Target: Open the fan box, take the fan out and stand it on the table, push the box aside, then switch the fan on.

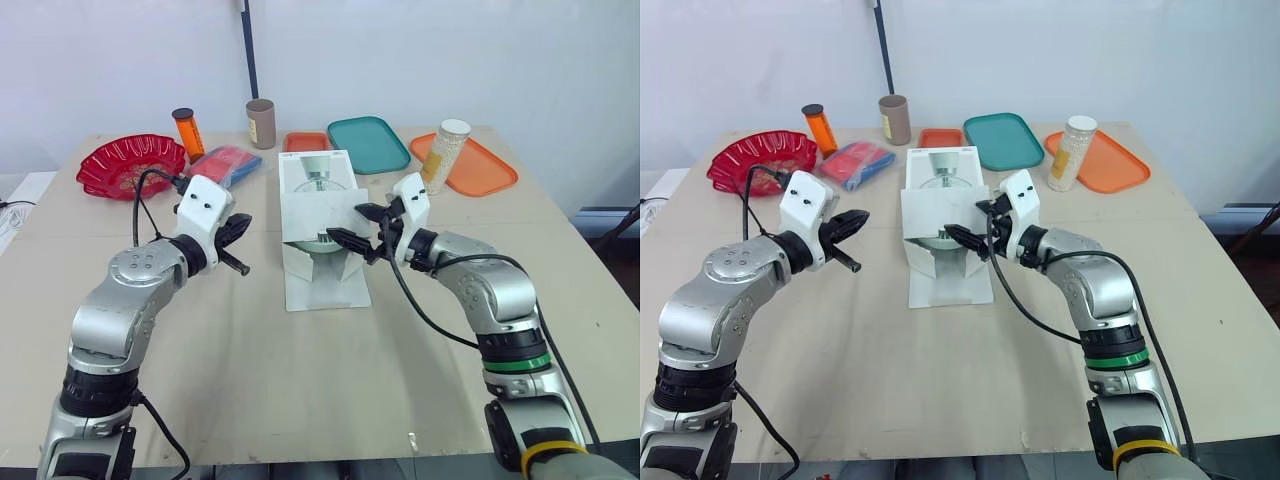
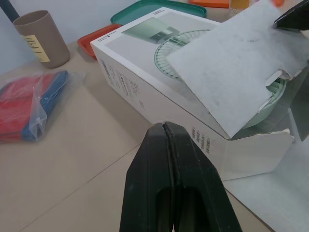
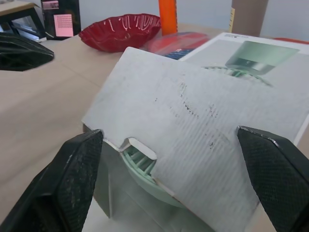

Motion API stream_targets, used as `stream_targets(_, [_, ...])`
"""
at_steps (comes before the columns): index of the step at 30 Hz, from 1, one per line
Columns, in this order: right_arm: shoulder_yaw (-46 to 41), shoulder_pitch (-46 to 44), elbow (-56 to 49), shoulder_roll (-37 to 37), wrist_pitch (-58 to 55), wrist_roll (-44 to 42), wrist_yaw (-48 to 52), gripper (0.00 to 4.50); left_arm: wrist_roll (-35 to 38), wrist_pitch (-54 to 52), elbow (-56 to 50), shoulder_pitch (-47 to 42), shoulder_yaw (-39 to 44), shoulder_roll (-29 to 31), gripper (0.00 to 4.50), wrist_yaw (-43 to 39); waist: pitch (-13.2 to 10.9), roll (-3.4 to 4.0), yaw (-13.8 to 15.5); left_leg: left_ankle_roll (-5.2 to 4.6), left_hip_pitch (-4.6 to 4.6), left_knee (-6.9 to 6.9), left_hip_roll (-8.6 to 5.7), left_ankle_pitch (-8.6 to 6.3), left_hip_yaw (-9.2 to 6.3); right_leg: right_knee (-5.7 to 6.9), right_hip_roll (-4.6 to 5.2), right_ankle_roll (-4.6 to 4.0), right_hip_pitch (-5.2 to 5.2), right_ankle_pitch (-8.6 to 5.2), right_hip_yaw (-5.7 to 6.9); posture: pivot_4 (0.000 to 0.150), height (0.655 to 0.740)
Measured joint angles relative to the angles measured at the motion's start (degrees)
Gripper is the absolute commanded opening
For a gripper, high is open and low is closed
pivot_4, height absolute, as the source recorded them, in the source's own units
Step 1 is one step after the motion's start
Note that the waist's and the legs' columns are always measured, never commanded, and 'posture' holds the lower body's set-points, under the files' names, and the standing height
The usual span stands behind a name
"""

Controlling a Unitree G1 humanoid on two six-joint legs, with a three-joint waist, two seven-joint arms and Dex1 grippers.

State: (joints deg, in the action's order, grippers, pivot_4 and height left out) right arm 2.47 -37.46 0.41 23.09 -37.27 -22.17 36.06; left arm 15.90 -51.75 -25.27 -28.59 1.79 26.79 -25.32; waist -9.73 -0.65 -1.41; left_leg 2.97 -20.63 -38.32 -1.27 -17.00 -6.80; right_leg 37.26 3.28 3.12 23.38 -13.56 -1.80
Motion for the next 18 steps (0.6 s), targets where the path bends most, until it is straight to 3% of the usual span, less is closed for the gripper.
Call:
stream_targets(5, [0.15,-0.58,0.48,-0.39,-0.09,0.78,-0.2,4.5,-0.53,1.3,3.92,-4.93,-5.33,-2.86,0.03,-0.08,0.0,0.0,0.03,0.0,-0.01,-0.01,-0.02,0.0,0.0,0.0,0.0,0.0,0.0,0.0,0.01,0.15,0.74])
stream_targets(10, [0.22,-0.6,0.46,-0.75,-0.38,1.53,-0.31,4.5,-2.73,4.94,14.72,-11.2,-10.52,-7.46,0.03,-0.08,0.0,0.0,0.01,0.0,-0.01,-0.01,-0.02,0.0,0.01,0.0,0.0,0.0,0.0,0.01,0.01,0.15,0.74])
stream_targets(18, [0.2,-0.55,0.44,-0.97,-0.42,2.23,-0.44,4.5,-5.94,9.96,29.11,-16.21,-12.94,-10.36,0.03,-0.73,0.0,0.0,-0.07,0.0,-0.02,0.0,-0.02,0.0,0.02,0.0,0.0,-0.02,0.05,0.02,0.01,0.15,0.74])
